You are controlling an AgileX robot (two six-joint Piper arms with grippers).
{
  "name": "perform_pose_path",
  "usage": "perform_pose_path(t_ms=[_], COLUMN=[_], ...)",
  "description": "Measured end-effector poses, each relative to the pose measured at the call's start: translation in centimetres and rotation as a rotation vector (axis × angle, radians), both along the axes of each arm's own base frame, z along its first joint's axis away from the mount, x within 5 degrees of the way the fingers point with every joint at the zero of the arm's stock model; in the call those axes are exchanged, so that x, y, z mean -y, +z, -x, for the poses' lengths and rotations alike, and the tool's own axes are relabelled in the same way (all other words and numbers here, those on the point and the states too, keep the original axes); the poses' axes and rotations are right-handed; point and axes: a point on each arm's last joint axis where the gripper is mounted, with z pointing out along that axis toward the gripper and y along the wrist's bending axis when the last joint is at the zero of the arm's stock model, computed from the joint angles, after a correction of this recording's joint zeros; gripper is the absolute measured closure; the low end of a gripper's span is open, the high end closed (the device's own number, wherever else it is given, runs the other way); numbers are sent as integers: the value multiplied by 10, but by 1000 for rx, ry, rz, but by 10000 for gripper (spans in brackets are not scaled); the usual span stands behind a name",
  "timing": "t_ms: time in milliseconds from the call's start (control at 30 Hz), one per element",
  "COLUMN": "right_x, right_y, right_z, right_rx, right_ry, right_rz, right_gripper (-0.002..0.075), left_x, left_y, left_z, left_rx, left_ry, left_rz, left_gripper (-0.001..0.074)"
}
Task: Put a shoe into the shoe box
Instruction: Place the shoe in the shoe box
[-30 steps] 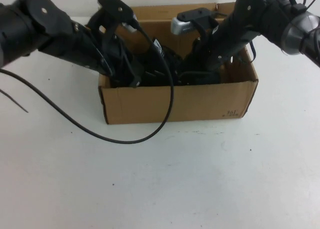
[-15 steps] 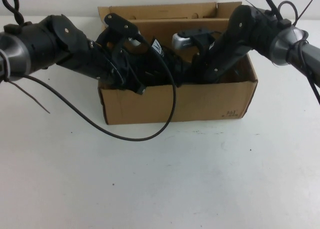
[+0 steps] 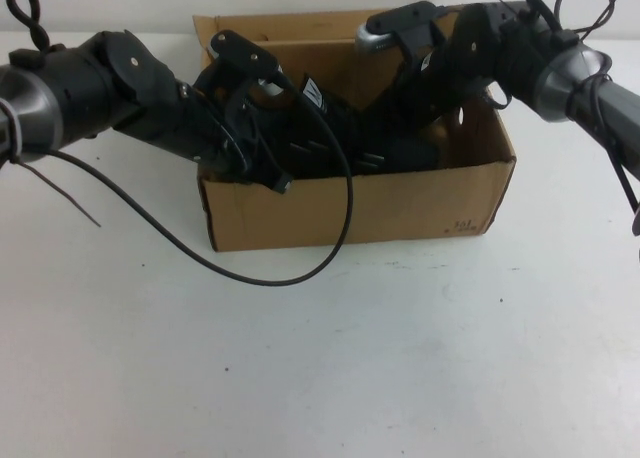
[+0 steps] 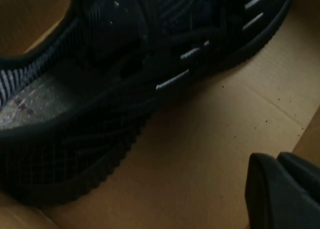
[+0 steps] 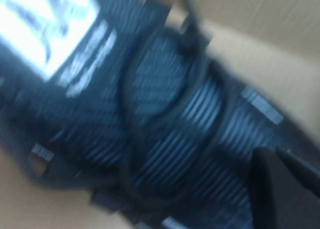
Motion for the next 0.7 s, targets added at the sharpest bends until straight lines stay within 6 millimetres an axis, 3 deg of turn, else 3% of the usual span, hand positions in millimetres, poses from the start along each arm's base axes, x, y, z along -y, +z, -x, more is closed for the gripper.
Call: perform_pose_path(t_ms=[233, 500, 700], right_x=[2, -3, -2], right_y=[-4, -2, -3], right_z=[-1, 19, 28], right_rx=[-8, -156, -242], right_ry=[5, 206, 262], right_rz=[27, 58, 76], right_gripper=[743, 743, 743], left_x=[0, 0, 0], left_y=[-1, -1, -1], left_z=[1, 2, 2], left_rx=[-14, -20, -21], left_ry=[-9, -14, -14], left_rz=[-1, -2, -2], left_gripper=[737, 737, 737])
